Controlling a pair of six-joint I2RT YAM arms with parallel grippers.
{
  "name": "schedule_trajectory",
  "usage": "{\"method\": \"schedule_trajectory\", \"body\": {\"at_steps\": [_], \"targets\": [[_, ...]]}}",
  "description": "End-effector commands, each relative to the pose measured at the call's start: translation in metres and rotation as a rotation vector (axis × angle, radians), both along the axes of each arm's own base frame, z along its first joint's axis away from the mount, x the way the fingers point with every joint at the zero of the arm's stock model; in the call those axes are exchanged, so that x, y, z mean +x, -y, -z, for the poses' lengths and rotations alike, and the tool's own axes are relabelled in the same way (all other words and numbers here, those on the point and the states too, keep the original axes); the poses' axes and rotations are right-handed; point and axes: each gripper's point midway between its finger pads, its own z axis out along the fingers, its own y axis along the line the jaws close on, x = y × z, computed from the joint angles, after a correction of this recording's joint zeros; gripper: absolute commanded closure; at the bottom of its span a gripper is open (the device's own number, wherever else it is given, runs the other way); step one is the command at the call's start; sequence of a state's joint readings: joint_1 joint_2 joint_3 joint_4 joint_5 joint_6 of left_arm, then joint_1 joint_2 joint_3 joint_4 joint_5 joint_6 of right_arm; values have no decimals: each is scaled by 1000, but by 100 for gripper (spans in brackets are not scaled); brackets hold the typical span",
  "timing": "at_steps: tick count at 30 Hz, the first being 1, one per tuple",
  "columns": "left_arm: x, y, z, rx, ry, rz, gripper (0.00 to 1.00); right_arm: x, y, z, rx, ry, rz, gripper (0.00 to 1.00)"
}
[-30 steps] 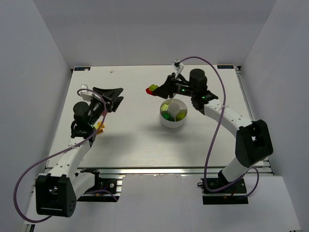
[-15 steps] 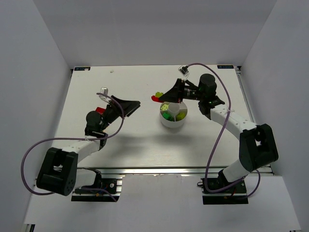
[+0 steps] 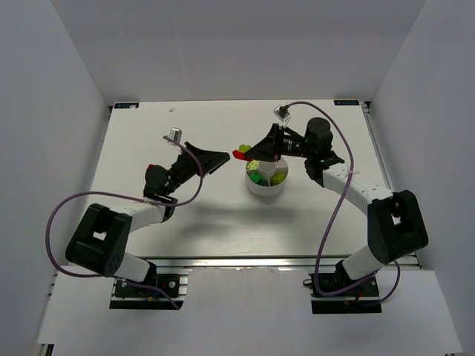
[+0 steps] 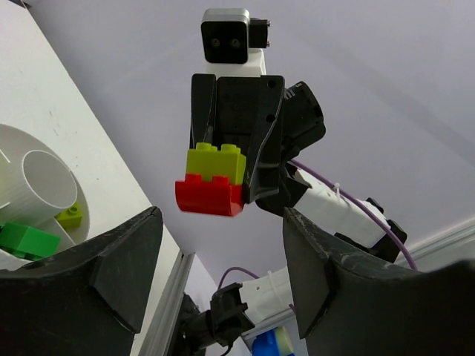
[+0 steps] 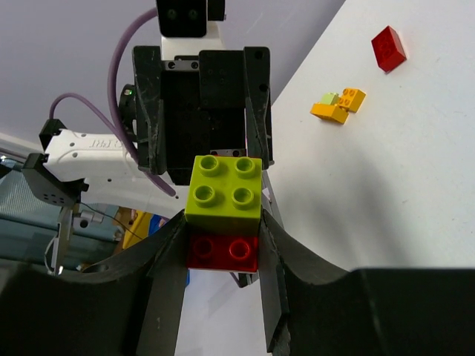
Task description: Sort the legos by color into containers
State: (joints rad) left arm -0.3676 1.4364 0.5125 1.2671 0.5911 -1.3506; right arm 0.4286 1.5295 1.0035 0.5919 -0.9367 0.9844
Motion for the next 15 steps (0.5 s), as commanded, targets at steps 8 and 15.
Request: {"method": "schedule_trajectory", "body": {"at_steps": [8, 15], "targets": [[0, 15, -14, -6, 55, 43, 27, -9, -5, -22, 44, 75, -8, 100], [-2, 18, -14, -21, 53, 61, 37, -7, -10, -20, 43, 70, -5, 100]]}}
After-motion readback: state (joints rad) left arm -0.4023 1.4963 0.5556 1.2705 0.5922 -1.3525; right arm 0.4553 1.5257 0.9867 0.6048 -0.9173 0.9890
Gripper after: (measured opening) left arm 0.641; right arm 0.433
